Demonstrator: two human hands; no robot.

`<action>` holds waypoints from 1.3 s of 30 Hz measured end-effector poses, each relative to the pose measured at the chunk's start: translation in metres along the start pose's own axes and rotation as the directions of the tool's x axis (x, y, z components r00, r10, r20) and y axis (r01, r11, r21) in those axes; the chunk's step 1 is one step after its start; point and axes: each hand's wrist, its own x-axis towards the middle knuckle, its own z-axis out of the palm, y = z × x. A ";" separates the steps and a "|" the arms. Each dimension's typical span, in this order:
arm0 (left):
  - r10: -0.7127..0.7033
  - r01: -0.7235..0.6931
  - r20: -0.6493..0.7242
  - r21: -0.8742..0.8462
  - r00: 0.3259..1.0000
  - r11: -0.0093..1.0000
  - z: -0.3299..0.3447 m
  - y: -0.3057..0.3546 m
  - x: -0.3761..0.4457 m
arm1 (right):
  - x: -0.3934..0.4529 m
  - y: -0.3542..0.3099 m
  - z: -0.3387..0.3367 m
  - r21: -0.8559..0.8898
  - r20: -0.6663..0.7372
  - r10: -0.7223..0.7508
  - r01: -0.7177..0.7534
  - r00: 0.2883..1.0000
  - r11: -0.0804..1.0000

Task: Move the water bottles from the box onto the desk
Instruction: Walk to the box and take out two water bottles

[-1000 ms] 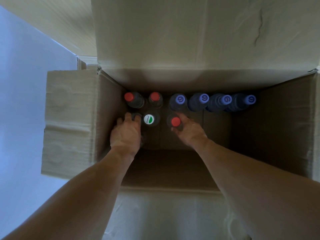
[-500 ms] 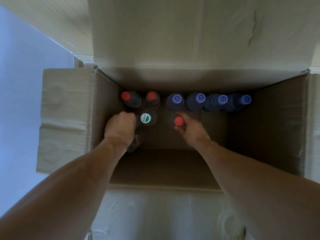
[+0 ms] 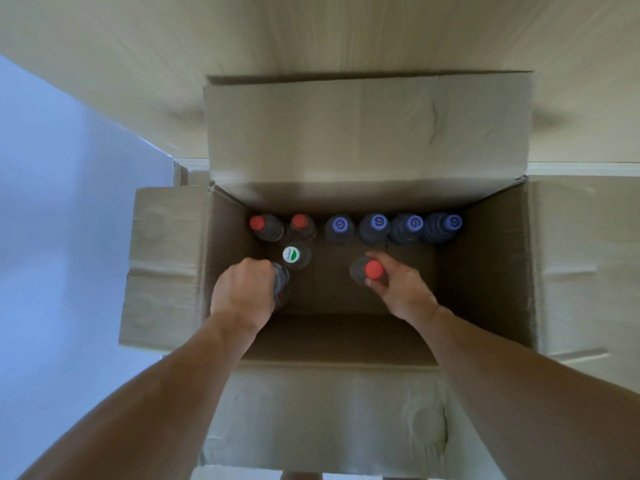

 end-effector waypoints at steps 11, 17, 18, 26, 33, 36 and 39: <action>0.037 -0.037 0.053 0.006 0.998 0.999 -0.003 0.032 -0.013 | -0.015 0.020 -0.020 0.033 -0.003 0.038 -0.038 0.999 0.999; 0.101 -0.092 0.093 -0.091 0.991 0.992 0.015 0.059 0.001 | -0.006 0.037 -0.022 0.033 0.004 0.061 -0.061 0.998 0.998; 0.117 -0.109 0.096 -0.089 0.988 0.990 0.018 0.064 0.005 | -0.003 0.041 -0.021 0.027 0.005 0.067 -0.067 0.998 0.997; 0.174 -0.165 0.099 -0.086 0.980 0.982 0.046 0.097 0.042 | 0.023 0.064 -0.014 -0.015 0.004 0.089 -0.089 0.996 0.996; 0.183 -0.170 0.106 -0.116 0.977 0.979 0.070 0.104 0.063 | 0.038 0.070 -0.008 -0.027 -0.004 0.071 -0.071 0.997 0.997; 0.204 -0.196 0.057 -0.130 0.977 0.972 0.078 0.104 0.065 | 0.043 0.069 -0.006 -0.022 -0.006 0.060 -0.060 0.998 0.998; 0.194 -0.197 -0.034 -0.199 0.980 0.960 0.086 0.106 0.066 | 0.047 0.068 -0.004 -0.063 -0.006 0.050 -0.050 0.999 0.997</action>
